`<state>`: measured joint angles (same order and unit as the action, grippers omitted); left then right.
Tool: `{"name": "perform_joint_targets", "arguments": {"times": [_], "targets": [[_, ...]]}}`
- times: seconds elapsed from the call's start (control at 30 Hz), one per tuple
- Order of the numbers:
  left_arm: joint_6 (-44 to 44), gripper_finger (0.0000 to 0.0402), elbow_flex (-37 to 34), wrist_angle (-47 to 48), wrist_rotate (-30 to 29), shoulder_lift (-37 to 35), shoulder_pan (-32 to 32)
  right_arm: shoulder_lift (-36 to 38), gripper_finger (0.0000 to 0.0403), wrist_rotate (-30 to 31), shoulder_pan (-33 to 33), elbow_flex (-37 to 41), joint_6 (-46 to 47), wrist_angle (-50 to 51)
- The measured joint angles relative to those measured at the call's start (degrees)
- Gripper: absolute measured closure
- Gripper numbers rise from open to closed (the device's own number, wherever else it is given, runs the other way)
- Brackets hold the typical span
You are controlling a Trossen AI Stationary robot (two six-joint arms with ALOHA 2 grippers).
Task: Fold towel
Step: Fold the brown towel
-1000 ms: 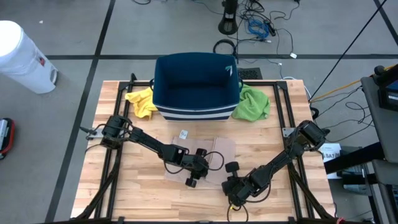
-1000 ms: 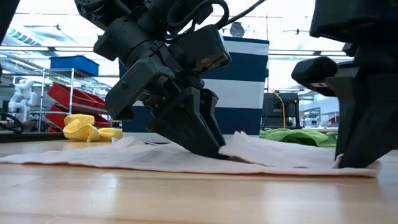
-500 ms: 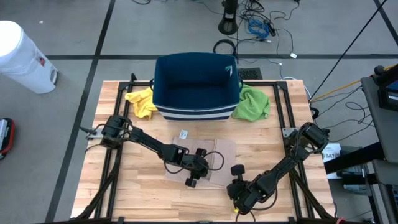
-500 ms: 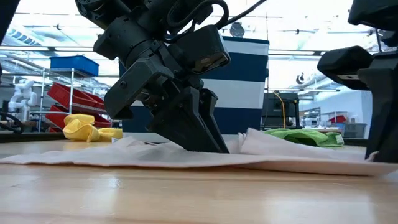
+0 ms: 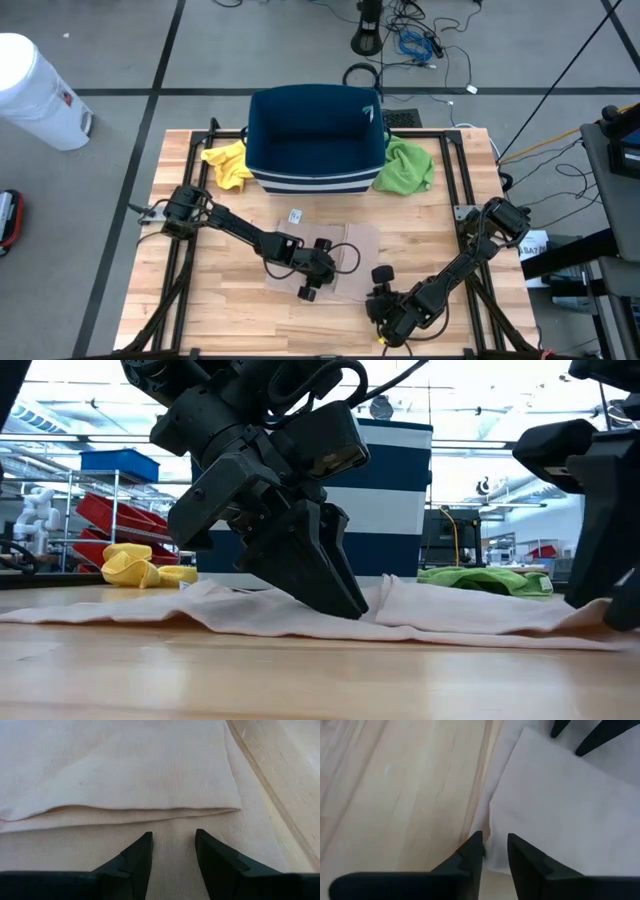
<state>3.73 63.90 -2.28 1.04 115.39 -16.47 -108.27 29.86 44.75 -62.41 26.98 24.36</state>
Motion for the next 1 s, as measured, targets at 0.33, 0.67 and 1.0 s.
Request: {"name": "perform_joint_targets", "arguments": {"times": [0.33,0.67,1.0], "targets": [[-0.17,0.0243,-0.04,-0.2,0.02,0.0,0.07,0.04,0.0294,0.88,-0.83,0.0,-2.6,-3.06],[-0.15,0.0243,-0.07,-0.26,0.04,0.02,0.07,0.04,0.0293,-1.98,-1.6,0.0,-3.73,-3.51],[-0.11,0.0243,-0.07,-0.35,0.04,0.04,0.07,0.02,0.0293,-2.96,-2.07,0.0,-3.64,-3.54]]}}
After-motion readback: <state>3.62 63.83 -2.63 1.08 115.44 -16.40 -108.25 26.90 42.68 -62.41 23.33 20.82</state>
